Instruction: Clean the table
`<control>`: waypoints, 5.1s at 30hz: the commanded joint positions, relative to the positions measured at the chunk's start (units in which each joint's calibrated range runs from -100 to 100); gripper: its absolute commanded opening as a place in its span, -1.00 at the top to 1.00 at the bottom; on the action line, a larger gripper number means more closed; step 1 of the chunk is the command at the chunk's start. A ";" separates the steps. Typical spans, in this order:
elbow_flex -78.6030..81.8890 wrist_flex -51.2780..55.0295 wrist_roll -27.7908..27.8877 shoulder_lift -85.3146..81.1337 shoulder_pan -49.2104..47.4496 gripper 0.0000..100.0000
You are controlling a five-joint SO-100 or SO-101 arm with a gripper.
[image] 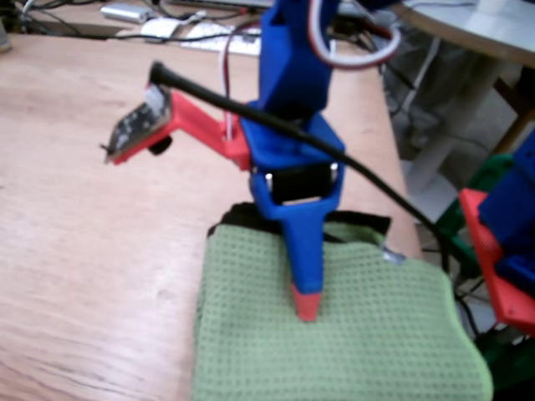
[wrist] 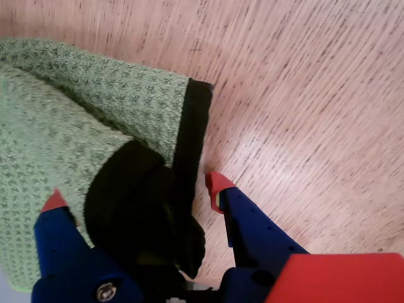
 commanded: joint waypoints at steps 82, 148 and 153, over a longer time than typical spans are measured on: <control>-49.80 -2.91 -1.17 32.87 20.66 0.99; -110.58 -11.12 3.86 72.49 -3.20 0.99; -110.49 -12.03 3.96 75.84 8.98 0.99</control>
